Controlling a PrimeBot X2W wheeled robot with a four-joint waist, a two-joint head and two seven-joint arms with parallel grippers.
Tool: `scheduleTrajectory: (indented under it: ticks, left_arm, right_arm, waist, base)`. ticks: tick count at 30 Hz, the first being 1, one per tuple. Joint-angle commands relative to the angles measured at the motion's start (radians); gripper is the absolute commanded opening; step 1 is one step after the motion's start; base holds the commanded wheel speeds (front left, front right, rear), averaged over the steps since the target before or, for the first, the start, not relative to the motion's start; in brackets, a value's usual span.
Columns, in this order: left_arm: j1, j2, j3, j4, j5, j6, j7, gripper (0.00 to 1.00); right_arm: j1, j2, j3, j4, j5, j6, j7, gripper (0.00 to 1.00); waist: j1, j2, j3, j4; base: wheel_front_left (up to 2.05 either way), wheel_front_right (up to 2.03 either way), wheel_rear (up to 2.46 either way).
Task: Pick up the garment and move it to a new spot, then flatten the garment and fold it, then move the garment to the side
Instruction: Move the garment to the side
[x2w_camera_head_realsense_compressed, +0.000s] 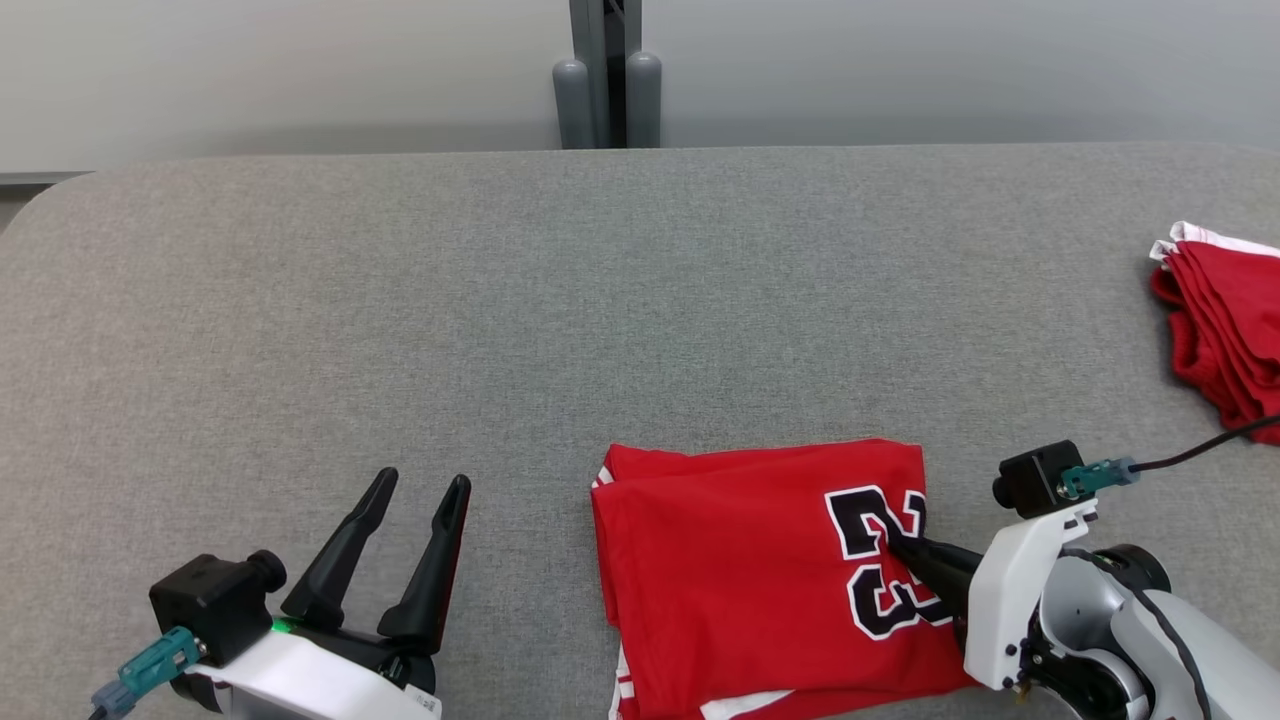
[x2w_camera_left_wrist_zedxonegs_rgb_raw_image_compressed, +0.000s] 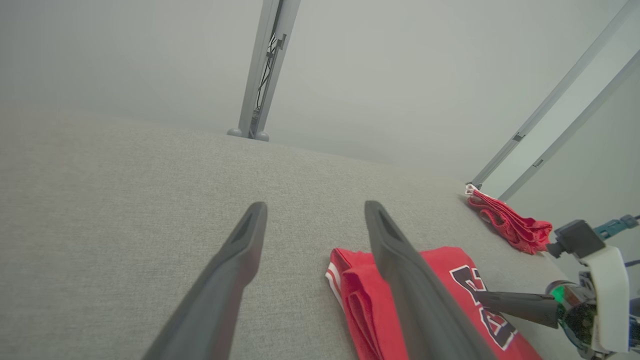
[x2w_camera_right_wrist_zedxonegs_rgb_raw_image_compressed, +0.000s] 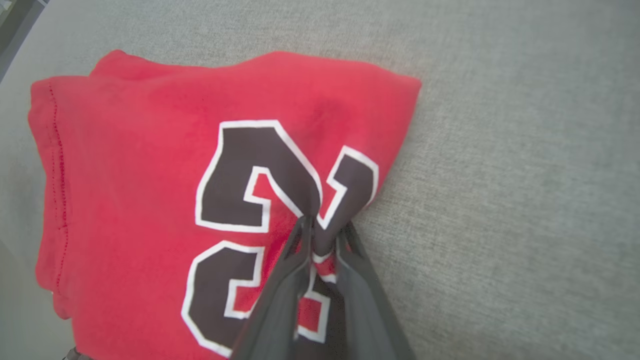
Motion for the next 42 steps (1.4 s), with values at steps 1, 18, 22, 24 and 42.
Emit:
scheduleTrajectory:
  ticks: [1, 18, 22, 24, 42]
  left_arm:
    - [0.005, 0.002, 0.002, -0.002, -0.006, 0.005, -0.006, 1.00]
    - [-0.024, 0.016, 0.000, -0.025, 0.034, 0.009, -0.032, 1.00]
    - [-0.045, 0.026, 0.009, -0.027, 0.048, 0.018, -0.032, 1.00]
    - [-0.055, 0.031, 0.014, -0.029, 0.052, 0.019, -0.030, 1.00]
    - [-0.097, 0.038, 0.025, -0.019, 0.072, 0.033, -0.049, 1.00]
  right_arm:
    - [-0.011, -0.009, 0.003, -0.002, 0.008, 0.000, -0.013, 0.00]
    - [-0.139, -0.092, -0.032, -0.033, -0.036, 0.000, -0.024, 0.00]
    - [-0.172, -0.106, -0.056, -0.050, -0.053, 0.000, -0.009, 0.00]
    - [-0.182, -0.110, -0.077, -0.053, -0.060, 0.000, -0.012, 0.00]
    - [-0.217, -0.026, -0.213, -0.002, -0.167, 0.000, -0.030, 0.00]
  waist:
    - [0.0000, 0.0000, -0.002, -0.003]
    - [0.0000, 0.0000, 0.001, -0.194]
    - [0.0000, 0.0000, 0.019, -0.255]
    - [0.0000, 0.0000, 0.030, -0.280]
    - [0.0000, 0.0000, 0.052, -0.293]
  base:
    - [0.00, 0.00, 0.00]
    - [0.00, 0.00, 0.00]
    - [0.00, 0.00, 0.00]
    - [0.00, 0.00, 0.00]
    - [0.00, 0.00, 0.00]
